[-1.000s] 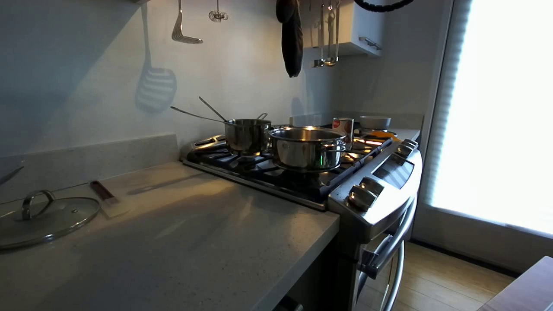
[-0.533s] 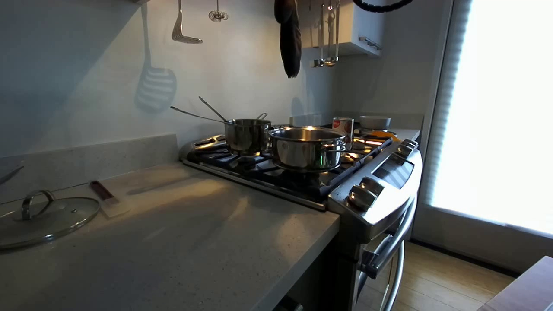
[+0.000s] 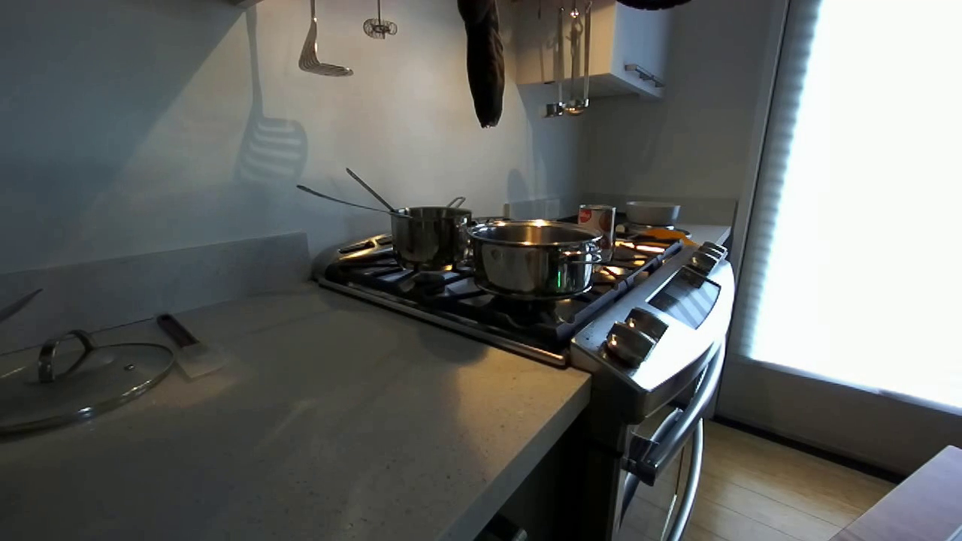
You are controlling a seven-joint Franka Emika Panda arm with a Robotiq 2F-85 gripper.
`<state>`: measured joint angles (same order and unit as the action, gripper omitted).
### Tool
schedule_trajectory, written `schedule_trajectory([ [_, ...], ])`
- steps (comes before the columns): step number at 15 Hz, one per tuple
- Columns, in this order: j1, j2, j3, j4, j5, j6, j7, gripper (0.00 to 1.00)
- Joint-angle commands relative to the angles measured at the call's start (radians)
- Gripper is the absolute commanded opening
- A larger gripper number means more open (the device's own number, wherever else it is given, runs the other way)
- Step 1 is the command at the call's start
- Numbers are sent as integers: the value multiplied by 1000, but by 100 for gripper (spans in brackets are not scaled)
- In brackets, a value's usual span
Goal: Hang the black oven mitts on the hook above
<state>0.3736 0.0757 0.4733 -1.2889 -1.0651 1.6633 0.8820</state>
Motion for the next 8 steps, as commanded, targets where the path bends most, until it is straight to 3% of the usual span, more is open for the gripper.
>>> schedule_trajectory([
  [1,53,13,-31,51,-41,-23,-8,5],
  [8,115,84,-42,156,-144,-43,-21,5],
])
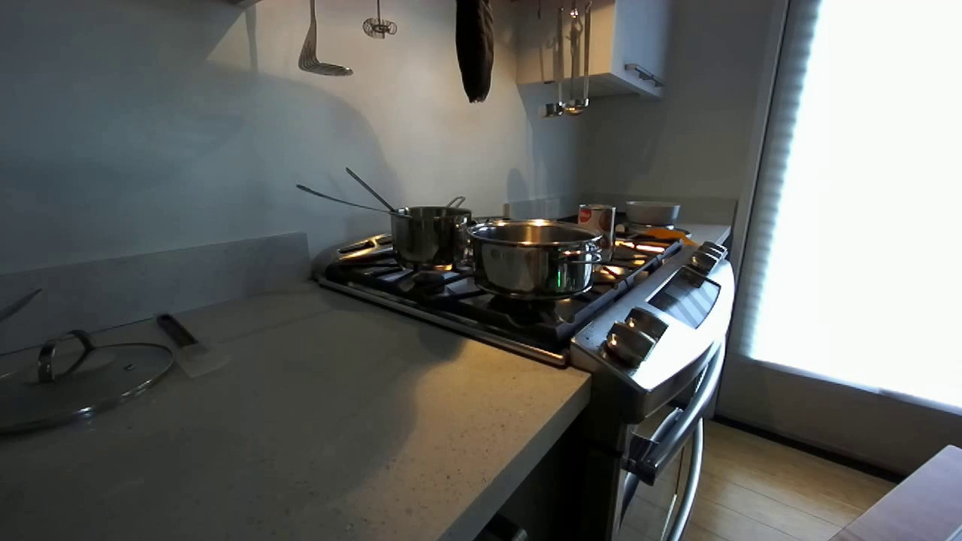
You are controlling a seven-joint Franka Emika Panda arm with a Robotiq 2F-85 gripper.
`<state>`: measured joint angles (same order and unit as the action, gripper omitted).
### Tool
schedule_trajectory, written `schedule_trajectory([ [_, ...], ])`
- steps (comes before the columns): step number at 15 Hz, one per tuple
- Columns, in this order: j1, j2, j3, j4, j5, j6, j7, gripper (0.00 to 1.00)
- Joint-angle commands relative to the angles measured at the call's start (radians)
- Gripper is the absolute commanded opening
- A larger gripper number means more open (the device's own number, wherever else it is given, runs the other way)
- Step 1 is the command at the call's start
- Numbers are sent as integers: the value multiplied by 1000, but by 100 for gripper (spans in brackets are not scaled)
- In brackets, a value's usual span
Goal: Hang the black oven mitts on the hook above
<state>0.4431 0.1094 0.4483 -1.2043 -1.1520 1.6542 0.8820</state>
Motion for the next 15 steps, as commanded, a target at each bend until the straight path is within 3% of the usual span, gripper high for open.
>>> schedule_trajectory([
  [1,53,65,-23,84,-74,-32,-22,5],
  [15,184,218,-124,267,-112,-66,-100,5],
])
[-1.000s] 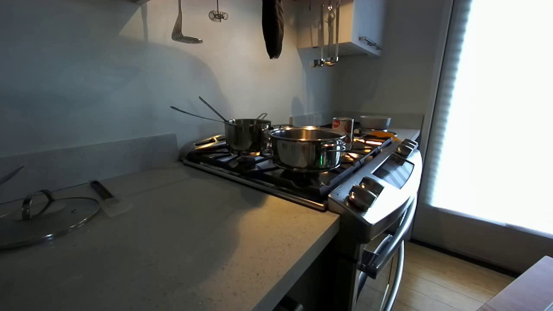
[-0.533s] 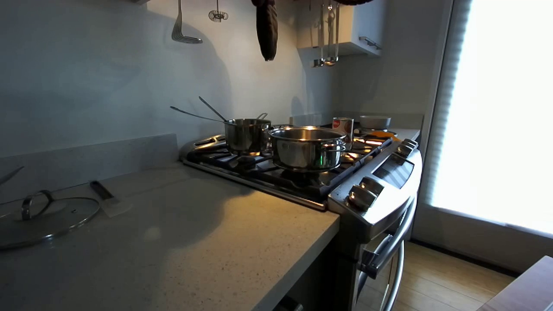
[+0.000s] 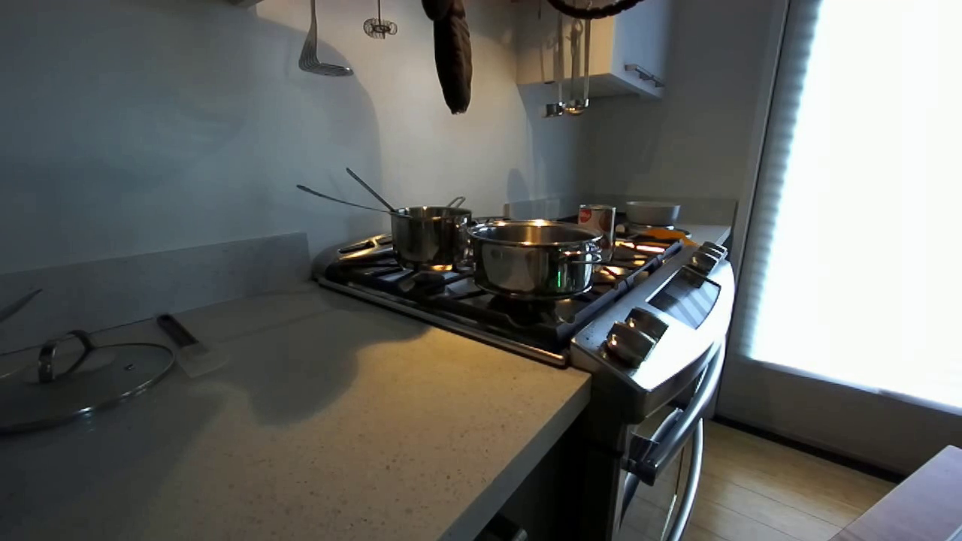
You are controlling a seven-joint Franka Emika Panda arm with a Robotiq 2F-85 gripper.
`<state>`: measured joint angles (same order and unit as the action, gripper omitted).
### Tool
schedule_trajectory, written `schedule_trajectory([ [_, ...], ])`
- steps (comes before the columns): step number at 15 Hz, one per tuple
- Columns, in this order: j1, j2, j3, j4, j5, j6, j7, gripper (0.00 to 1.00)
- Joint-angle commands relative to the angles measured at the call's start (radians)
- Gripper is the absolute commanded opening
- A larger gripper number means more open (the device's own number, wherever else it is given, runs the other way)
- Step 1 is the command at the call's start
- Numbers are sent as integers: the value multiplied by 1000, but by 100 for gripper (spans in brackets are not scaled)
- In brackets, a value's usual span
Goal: Hang the black oven mitts on the hook above
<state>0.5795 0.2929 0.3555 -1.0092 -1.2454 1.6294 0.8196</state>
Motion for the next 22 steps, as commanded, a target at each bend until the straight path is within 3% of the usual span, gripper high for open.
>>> schedule_trajectory([
  [1,34,36,-11,73,-27,-50,-37,5],
  [10,59,60,-16,136,-49,-74,-49,5],
  [22,74,86,-22,134,-84,-94,-47,5],
])
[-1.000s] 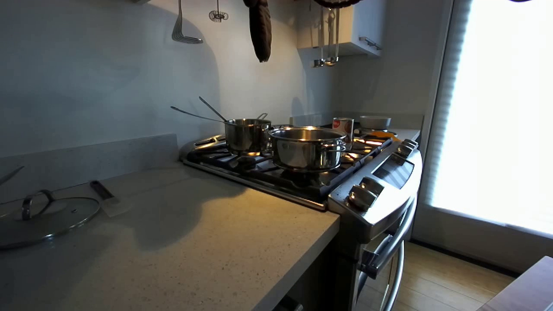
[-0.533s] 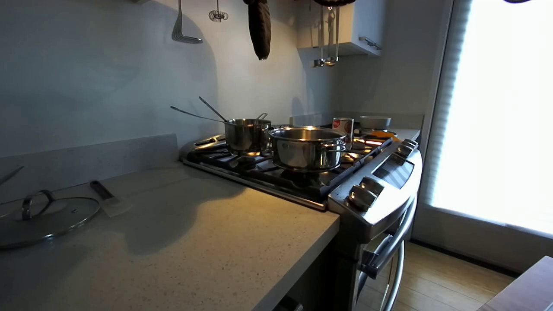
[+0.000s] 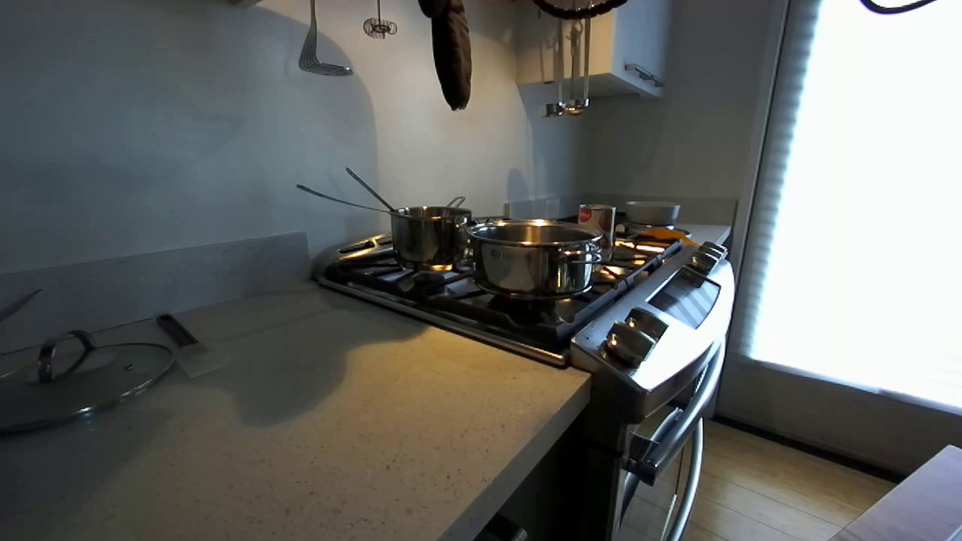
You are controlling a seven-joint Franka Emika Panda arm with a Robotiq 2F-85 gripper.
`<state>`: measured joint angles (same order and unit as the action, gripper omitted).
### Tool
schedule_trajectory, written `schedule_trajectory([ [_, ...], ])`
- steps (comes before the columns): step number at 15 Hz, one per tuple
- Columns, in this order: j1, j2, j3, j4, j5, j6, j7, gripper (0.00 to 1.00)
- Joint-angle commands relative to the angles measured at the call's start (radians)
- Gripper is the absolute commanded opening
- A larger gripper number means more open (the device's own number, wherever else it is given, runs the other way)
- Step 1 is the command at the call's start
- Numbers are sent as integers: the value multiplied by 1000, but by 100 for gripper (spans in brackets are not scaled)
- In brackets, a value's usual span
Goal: Hang the black oven mitts on the hook above
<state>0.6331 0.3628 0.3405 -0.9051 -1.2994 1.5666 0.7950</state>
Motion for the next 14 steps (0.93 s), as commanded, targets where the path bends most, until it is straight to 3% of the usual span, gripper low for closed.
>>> schedule_trajectory([
  [1,22,17,-8,29,-31,-32,-22,5],
  [14,50,19,-22,9,-145,-25,5,5],
])
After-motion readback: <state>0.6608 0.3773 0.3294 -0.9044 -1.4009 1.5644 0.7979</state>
